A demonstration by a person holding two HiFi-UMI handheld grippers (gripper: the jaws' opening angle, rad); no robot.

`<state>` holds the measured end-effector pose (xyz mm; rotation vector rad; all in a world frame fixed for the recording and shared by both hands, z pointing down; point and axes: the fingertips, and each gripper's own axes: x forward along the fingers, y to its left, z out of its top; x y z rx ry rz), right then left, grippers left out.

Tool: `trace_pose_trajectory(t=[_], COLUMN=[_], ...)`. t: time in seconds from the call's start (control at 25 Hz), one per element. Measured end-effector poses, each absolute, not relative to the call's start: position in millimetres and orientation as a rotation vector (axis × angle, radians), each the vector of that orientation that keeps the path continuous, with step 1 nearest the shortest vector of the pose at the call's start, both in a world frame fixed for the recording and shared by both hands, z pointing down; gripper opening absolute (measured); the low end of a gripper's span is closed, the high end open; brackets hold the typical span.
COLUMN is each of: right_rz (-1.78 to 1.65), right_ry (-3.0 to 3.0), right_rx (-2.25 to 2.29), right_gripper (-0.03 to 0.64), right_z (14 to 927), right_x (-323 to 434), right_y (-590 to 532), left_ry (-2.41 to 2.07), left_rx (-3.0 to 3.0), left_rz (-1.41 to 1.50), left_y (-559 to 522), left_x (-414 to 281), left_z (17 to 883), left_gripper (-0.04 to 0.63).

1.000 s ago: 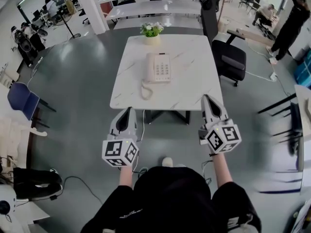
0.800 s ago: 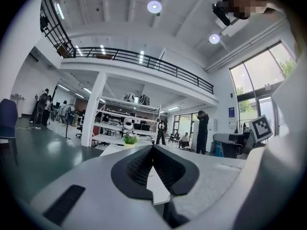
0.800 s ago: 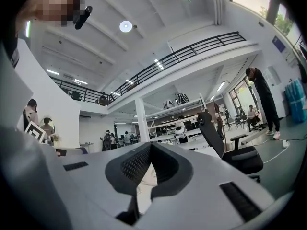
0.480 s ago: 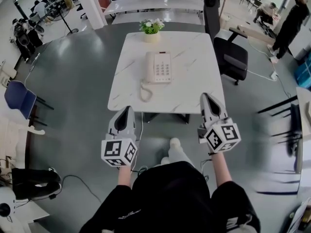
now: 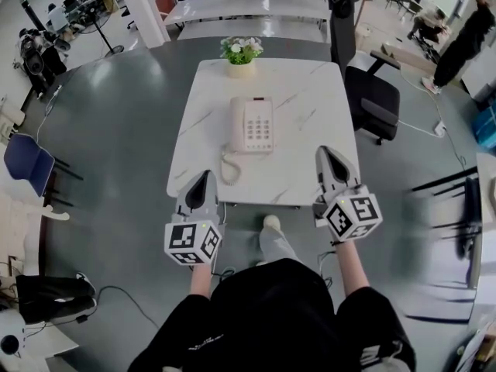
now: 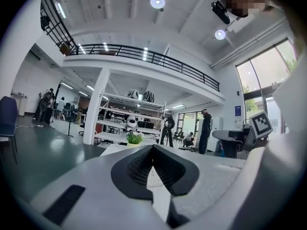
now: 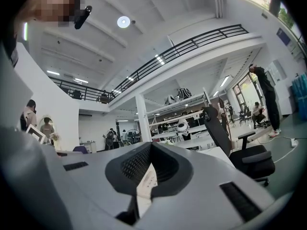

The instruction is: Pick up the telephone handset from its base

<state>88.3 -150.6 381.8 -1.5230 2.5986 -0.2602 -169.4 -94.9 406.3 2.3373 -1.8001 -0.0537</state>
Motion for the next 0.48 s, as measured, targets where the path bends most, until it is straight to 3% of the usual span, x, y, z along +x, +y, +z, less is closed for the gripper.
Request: trace_pose_trajectory(t=[0.48], right_rz=[-0.295], right_ry=[2.653], right_rx=[-1.475], right_gripper=[-0.009], right_z=[391], right_x=[86], right_y=[-247], left_ry=[-1.827], left_rx=[2.310], left_rz=[-0.045], left_y=[-191], left_x=[-157], left_z=[410], left_gripper=[-0.001])
